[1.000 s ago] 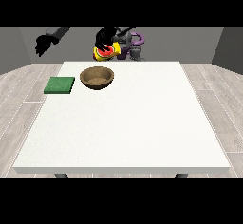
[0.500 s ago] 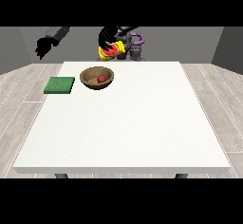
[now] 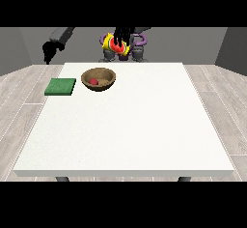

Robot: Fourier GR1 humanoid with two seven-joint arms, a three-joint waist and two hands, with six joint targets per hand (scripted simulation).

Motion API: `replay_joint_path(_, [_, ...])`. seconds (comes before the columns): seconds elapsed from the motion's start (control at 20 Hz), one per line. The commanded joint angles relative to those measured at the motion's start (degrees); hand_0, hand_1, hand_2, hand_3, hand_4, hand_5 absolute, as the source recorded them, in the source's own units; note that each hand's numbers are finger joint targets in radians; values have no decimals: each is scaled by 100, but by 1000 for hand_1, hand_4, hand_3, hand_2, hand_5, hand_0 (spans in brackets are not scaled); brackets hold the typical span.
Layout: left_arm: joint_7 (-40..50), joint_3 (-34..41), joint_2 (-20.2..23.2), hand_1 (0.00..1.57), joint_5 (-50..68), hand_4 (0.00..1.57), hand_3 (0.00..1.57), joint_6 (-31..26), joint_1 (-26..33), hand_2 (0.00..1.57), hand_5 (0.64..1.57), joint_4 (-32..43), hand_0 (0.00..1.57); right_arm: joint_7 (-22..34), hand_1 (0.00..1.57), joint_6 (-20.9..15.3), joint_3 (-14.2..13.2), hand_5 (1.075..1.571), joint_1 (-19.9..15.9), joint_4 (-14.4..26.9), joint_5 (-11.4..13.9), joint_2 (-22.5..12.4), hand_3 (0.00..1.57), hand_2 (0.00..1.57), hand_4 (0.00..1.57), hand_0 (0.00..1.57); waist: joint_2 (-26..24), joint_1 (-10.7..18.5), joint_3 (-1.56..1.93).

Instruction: Pick the cup and pour the ball into the bowl, then pick the bowl and place it on the pad

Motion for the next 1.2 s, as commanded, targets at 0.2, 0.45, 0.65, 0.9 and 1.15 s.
replay_joint_path(0.2, [-422,982,-50,1353,2449,962,1571,1745,1045,1571,1531,-1548,1353,575,0,-605,180,1569,-482,-55,-47,776,0,0,734,0,354,-43,-16])
replay_joint_path(0.45, [-1729,1580,-50,1177,3690,922,1444,1823,1889,1527,1553,-1974,1177,1013,0,-1121,235,1570,-526,-205,-34,1053,0,0,625,0,524,203,-4])
replay_joint_path(0.65, [-2162,1538,-50,0,5107,0,0,1147,2593,0,757,-1992,0,1080,0,-1246,493,1571,-553,-460,85,1383,0,0,320,0,720,-238,0])
replay_joint_path(0.9, [-3285,2049,69,0,5540,0,0,594,3206,0,726,-1493,0,1419,0,-1895,884,1571,-419,-916,299,1992,0,0,0,0,479,-237,19])
replay_joint_path(1.15, [-3489,2153,104,0,5669,0,0,171,3233,0,737,-1568,0,1123,0,-1505,846,1571,122,-776,225,1702,0,0,0,0,559,-54,27])
